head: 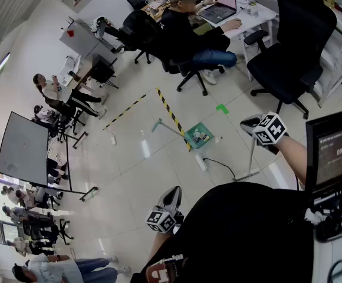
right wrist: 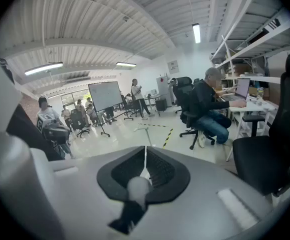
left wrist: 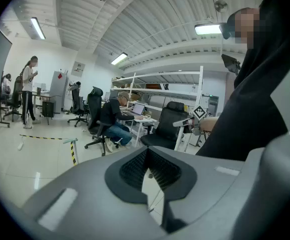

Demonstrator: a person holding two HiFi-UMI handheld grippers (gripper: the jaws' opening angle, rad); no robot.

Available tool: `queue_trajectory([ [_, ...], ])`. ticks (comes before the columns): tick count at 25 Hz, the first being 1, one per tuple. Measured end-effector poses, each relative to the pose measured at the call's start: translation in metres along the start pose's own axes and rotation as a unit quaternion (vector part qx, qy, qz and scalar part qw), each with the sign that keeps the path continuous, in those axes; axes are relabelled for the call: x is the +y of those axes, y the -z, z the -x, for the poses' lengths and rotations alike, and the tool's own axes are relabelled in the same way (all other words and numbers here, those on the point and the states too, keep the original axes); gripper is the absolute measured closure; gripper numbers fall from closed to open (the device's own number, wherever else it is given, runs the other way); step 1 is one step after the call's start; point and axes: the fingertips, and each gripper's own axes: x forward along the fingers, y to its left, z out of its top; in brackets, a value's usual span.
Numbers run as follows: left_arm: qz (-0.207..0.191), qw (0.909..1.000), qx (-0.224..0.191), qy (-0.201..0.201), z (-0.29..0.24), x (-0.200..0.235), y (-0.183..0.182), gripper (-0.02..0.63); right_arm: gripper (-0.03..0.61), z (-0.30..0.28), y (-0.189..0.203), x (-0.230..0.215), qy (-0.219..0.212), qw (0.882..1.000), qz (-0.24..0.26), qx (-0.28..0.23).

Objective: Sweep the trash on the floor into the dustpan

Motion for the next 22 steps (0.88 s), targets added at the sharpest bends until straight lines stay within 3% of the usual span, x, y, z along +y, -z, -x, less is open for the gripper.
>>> queue_trajectory([
  [5, 0.006, 1.0000, -0.006, 0.001, -0.003, 0.015, 0.002, 0.614, 0.572, -0.017, -0.008, -0.012, 0.008, 1.000, 0.002, 0.007],
  [10, 0.020, 0.9995, -0.019, 0.016, 0.005, 0.066, 0.007, 0.614, 0.572, -0.051, -0.034, 0.003, 0.022, 1.000, -0.003, 0.003],
  [17, 0.022, 0.9958, -0.030, 0.083, 0.003, 0.173, 0.006, 0.614, 0.574, -0.112, -0.094, 0.012, 0.085, 0.996, -0.025, 0.002],
  [22, 0.004, 0.9930, -0.029, 0.114, 0.024, 0.268, -0.015, 0.614, 0.575, -0.146, -0.148, 0.027, 0.144, 0.989, -0.031, -0.010],
])
